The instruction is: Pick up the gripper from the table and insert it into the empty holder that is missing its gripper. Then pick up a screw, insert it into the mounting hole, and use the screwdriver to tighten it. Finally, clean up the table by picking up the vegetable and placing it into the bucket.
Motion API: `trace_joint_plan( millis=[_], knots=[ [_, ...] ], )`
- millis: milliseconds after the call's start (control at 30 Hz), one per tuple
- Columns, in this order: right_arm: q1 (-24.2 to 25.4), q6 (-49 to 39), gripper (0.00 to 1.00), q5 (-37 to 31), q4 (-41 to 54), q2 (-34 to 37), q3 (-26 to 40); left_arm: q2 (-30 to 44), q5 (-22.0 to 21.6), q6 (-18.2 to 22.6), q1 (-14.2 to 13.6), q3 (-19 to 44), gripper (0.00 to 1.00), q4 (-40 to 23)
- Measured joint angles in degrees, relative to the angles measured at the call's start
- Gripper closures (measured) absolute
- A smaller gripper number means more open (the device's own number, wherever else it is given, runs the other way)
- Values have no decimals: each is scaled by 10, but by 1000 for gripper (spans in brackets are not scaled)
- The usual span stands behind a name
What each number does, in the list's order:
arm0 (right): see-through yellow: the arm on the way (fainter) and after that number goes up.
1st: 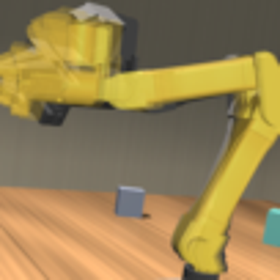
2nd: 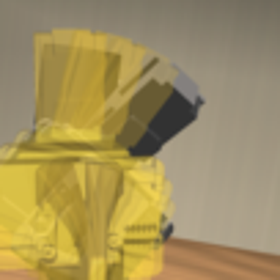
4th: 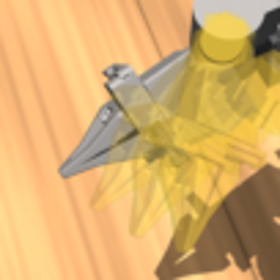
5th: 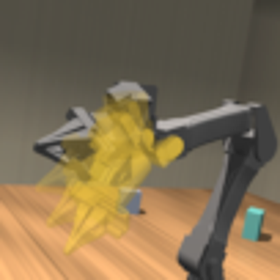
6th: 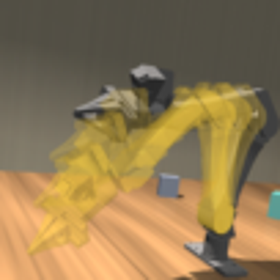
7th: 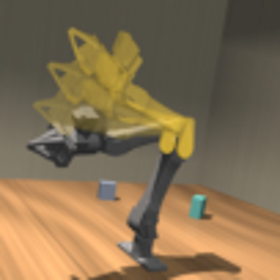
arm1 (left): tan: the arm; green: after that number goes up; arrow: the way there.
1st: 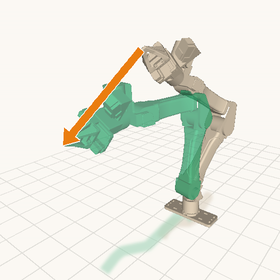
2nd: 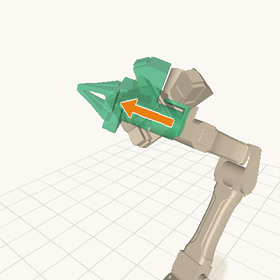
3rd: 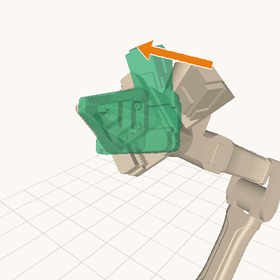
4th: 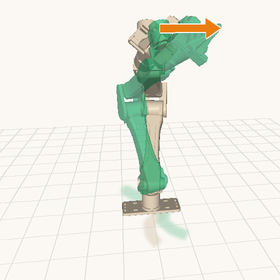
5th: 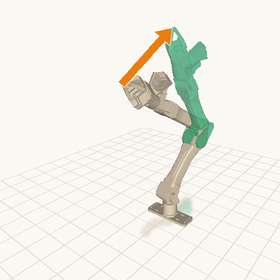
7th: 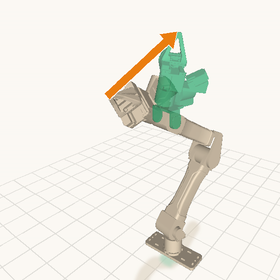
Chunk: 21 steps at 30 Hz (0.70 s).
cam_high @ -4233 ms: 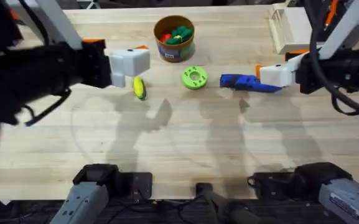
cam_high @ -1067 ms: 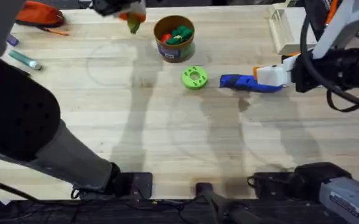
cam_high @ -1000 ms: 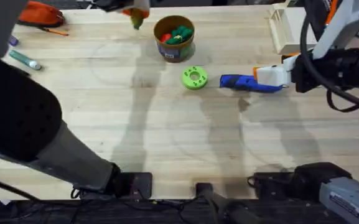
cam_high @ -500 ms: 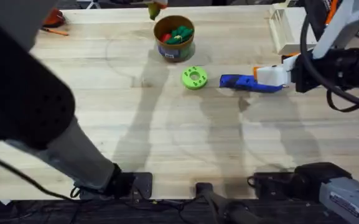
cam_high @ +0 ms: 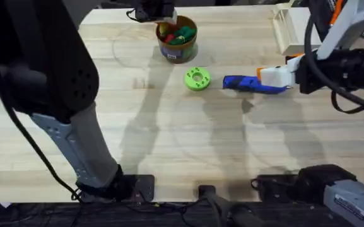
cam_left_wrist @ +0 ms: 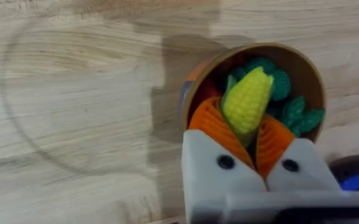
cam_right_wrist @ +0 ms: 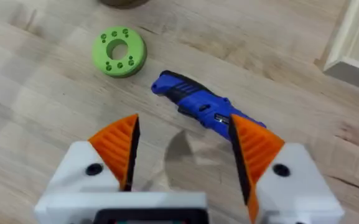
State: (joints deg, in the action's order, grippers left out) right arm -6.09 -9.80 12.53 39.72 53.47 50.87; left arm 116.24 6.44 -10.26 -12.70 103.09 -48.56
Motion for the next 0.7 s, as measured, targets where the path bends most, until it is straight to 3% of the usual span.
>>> trace_joint_plan(
  millis=[233, 267, 433, 500, 700],
  knots=[
    [0, 0, 208, 0, 0, 0, 0, 1, 1, 0, -5, 0, 961, 1],
    [0, 0, 208, 0, 0, 0, 0, 1, 1, 4, -5, 0, 866, 2],
    [0, 0, 208, 0, 0, 0, 0, 1, 2, 4, -5, 0, 87, 2],
    [0, 0, 207, 0, 0, 0, 0, 1, 2, 4, -5, 0, 18, 2],
    [0, 0, 208, 0, 0, 0, 0, -14, 2, 4, -6, 0, 13, 0]
  ],
)
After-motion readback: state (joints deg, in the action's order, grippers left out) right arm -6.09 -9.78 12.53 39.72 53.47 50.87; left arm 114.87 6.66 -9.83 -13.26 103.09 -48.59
